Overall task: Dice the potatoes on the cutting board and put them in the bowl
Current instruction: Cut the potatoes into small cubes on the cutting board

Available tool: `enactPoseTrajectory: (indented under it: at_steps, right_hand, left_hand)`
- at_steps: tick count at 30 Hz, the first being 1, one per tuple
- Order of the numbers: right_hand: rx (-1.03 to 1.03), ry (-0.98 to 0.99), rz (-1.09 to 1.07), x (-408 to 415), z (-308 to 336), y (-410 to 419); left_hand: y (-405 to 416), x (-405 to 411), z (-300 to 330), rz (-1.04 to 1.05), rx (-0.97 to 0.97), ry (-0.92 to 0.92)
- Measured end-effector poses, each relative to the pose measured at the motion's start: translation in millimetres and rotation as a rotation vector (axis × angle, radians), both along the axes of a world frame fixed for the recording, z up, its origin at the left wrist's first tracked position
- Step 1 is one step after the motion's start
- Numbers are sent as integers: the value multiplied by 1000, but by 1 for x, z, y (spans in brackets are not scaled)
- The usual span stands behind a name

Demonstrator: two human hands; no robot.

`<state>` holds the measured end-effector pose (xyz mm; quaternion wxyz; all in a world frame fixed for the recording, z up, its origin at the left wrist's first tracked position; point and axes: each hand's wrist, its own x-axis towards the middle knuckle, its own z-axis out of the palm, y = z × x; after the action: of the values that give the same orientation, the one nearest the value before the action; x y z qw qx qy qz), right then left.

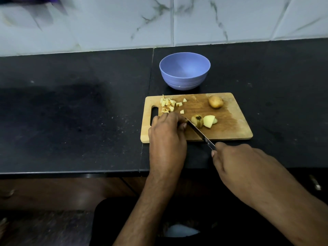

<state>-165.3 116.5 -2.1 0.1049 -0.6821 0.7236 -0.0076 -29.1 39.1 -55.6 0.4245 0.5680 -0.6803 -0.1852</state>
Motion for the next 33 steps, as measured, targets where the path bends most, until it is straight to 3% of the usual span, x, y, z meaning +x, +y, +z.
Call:
enactPoseTrajectory:
  at_steps: [6,21,33]
  right_hand:
    - [-44,-48,-25,0,11,10]
    - [77,94,5,12,10,4]
    - [168,21,18,0,9,6]
  left_hand:
    - [0,1,1,28,-3,-25]
    - [1,-5,3,70,-4,-157]
    - [1,-2,4,87,28,-37]
